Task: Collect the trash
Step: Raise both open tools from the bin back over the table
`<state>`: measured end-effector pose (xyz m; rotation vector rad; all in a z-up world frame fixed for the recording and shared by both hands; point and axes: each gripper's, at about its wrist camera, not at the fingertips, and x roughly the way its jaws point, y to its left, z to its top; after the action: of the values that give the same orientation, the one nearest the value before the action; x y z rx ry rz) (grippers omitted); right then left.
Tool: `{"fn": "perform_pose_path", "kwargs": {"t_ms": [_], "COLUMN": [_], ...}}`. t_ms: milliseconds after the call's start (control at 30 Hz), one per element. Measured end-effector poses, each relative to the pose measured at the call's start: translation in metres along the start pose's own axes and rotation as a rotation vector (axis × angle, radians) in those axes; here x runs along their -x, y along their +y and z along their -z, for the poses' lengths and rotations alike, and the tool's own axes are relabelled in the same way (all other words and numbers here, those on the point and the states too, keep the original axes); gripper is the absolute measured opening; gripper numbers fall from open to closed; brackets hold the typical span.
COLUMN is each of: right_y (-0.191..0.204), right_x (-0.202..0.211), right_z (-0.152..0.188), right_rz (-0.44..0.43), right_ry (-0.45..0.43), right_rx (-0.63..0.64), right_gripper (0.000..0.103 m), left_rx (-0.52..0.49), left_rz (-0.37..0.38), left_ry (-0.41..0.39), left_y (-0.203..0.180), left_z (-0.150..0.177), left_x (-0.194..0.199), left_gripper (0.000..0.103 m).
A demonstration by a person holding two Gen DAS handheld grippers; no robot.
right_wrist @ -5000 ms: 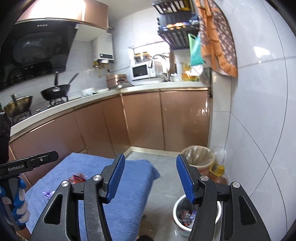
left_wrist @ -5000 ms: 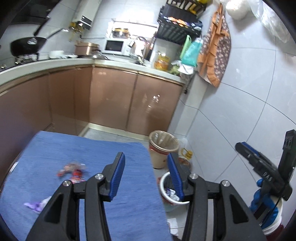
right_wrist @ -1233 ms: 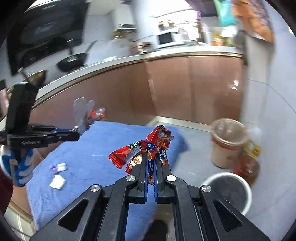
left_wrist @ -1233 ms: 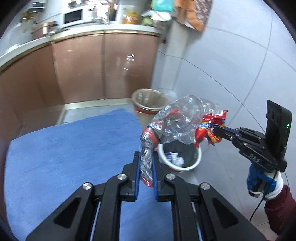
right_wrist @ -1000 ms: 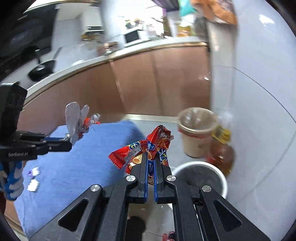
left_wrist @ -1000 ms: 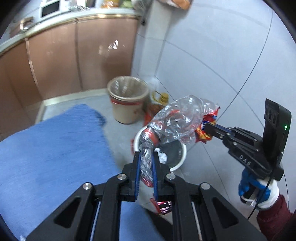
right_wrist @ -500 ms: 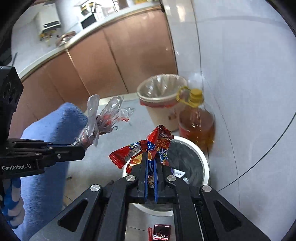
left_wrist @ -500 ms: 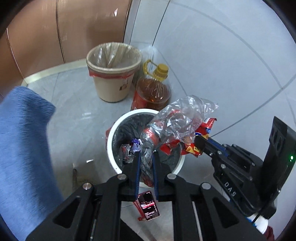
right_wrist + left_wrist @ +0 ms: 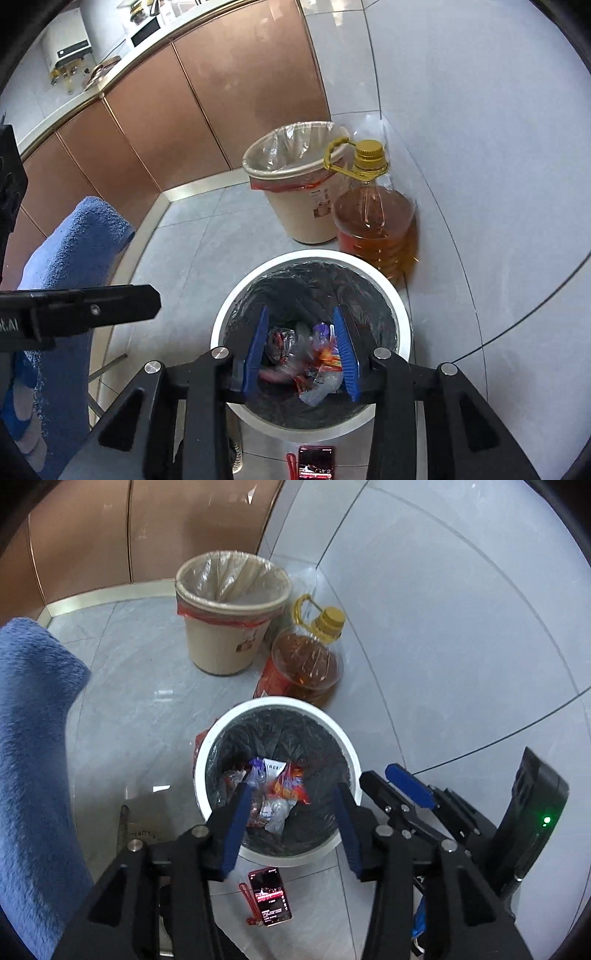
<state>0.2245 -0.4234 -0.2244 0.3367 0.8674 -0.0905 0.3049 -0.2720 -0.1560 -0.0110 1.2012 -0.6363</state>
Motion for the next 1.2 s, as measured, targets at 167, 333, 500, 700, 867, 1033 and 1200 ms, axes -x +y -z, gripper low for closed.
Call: {"fn": "perform_pose_path", "kwargs": {"t_ms": [167, 333, 500, 700, 867, 1033, 1200], "right_y": [0.011, 0.031, 0.055, 0.09, 0.12, 0.15, 0.172], "right_x": [0.029, 0.074, 0.122, 0.185, 0.235, 0.271, 0.298], "right_z": [-0.003, -0.007, -0.011, -0.006, 0.007, 0.02, 0.033], "right_rz": [0.005, 0.016, 0.025, -0.013, -0.07, -0.122, -0.154], "right_ry": [-0.046, -0.127, -0.204, -0.291, -0.35, -0.395, -0.428], "right_rx": [0.003, 0.029, 0.066, 0.119, 0.162, 0.204, 0.244], "right_gripper": [0.038, 0.039, 0.046, 0.047, 0.052, 0.054, 0.056], "left_rx": [0.0, -0.002, -0.021, -0.04, -0.03, -0.025, -0.037], "left_rz": [-0.007, -0.021, -0.088, -0.203, -0.3, -0.369, -0.422], "left_ry": [-0.102, -0.207, -0.322, -0.427, -0.539, -0.618, -0.688], "left_y": [-0.006, -0.008, -0.01, -0.009, 0.0, 0.009, 0.009], "left_z": [0.009, 0.024, 0.049, 0.089, 0.13, 0.165, 0.198], "left_x": [0.04, 0.092, 0.153, 0.211, 0.26, 0.297, 0.33], "left_gripper": [0.044, 0.044, 0.044, 0.048, 0.055, 0.059, 0.062]}}
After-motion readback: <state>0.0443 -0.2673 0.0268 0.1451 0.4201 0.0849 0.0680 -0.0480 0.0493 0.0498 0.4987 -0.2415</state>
